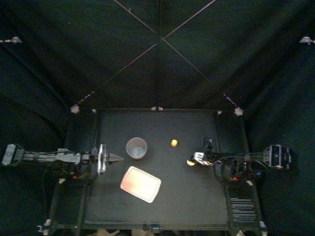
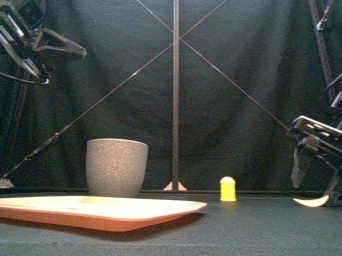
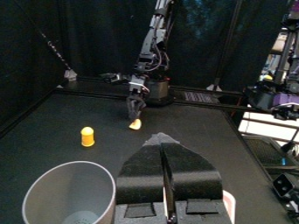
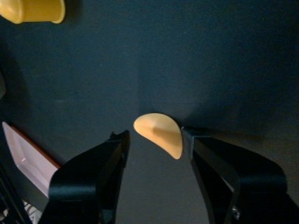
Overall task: Pick the chip then place it on the pink plate
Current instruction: Place chip on the pink plate
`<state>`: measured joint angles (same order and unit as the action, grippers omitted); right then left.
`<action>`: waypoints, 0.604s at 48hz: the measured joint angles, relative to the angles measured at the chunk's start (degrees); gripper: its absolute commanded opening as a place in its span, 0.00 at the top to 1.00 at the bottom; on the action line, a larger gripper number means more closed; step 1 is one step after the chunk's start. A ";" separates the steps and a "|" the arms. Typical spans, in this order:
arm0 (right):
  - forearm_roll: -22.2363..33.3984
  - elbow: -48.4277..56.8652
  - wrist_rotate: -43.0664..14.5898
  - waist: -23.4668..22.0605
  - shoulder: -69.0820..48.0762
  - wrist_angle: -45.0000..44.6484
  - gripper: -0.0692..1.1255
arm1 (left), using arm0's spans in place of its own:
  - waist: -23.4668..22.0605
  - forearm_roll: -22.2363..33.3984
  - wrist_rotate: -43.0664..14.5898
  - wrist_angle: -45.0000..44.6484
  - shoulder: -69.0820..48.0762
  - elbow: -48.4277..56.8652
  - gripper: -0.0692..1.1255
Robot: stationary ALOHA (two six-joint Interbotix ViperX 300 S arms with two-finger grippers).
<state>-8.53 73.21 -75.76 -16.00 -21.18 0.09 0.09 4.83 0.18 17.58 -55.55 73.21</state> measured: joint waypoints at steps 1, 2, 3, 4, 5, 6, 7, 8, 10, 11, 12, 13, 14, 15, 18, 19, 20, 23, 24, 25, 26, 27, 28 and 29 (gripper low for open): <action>-0.18 -0.18 -0.09 0.44 0.53 0.09 0.23 | 0.00 -0.09 0.00 0.00 0.00 0.09 0.90; -0.35 -0.35 -0.26 0.70 0.88 0.09 0.23 | 0.00 -0.09 0.00 0.00 -0.09 0.09 0.90; -0.62 -0.53 -0.35 1.05 1.14 0.09 0.23 | 0.00 0.00 0.00 0.00 -0.09 0.26 0.90; -0.79 -0.70 -0.35 1.41 1.41 0.09 0.24 | 0.09 -0.09 0.00 0.00 -0.09 0.26 0.90; -0.88 -0.88 -0.26 1.67 1.76 0.18 0.24 | 0.09 -0.09 0.00 0.00 -0.09 0.35 0.90; -1.05 -0.97 -0.09 2.11 1.93 0.18 0.24 | 0.00 -0.09 0.00 0.00 -0.09 0.35 0.90; -1.05 -1.05 -0.09 2.46 2.20 0.18 0.25 | 0.00 -0.09 0.00 0.00 -0.18 0.35 0.90; -1.14 -1.23 -0.35 2.81 2.46 0.18 0.25 | 0.00 -0.09 0.00 0.00 -0.35 0.44 0.90; -1.23 -1.41 -0.44 3.25 2.81 0.18 0.28 | 0.00 0.00 0.00 0.00 -0.53 0.44 0.90; -1.32 -1.49 -0.44 3.43 2.99 0.18 0.29 | 0.00 -0.09 0.00 0.00 -0.62 0.53 0.90; -1.49 -1.49 -0.44 3.60 3.16 0.26 0.31 | 0.00 0.00 0.00 0.00 -0.79 0.62 0.90; -1.49 -1.67 -0.35 3.87 3.43 0.26 0.33 | 0.09 -0.09 0.00 0.00 -0.97 0.70 0.90; -1.67 -1.76 -0.44 4.04 3.60 0.26 0.35 | 0.09 0.00 0.00 0.00 -1.14 0.70 0.90; -1.67 -1.85 -0.44 4.22 3.78 0.26 0.37 | 0.09 -0.09 0.00 0.00 -1.32 0.79 0.90; -2.02 -2.11 -0.79 5.01 4.31 0.18 0.45 | 0.09 0.00 0.00 0.00 -2.02 1.14 0.90; -1.93 -2.11 -0.79 5.27 4.39 0.26 0.47 | 0.09 0.00 0.00 0.00 -2.37 1.23 0.90; -1.93 -2.20 -0.62 5.45 4.39 0.18 0.49 | 0.09 -0.09 0.00 0.00 -2.55 1.41 0.90; -1.85 -2.64 -0.53 5.98 4.48 0.53 0.55 | 0.18 0.00 0.00 0.00 -3.25 1.67 0.90; -1.76 -2.72 -0.53 5.98 4.48 0.53 0.57 | 0.18 0.00 0.09 0.00 -3.43 1.67 0.90; -1.67 -2.90 -0.53 5.98 4.48 0.53 0.58 | 0.18 -0.09 0.09 0.00 -3.60 1.67 0.90; -1.58 -2.99 -0.53 6.06 4.48 0.62 0.61 | 0.26 0.00 0.09 0.00 -3.69 1.67 0.90; -1.58 -2.99 -0.53 6.06 4.48 0.62 0.61 | 0.26 0.00 0.09 0.00 -3.87 1.76 0.90; -1.49 -3.16 -0.53 6.06 4.57 0.53 0.62 | 0.26 0.00 0.09 0.00 -4.04 1.67 0.90; -1.41 -3.25 -0.53 6.06 4.57 0.53 0.63 | 0.26 0.00 0.09 0.00 -4.13 1.67 0.90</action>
<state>-9.93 69.96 -76.29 -9.93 -16.61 0.62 0.35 4.83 0.26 17.58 -59.68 74.88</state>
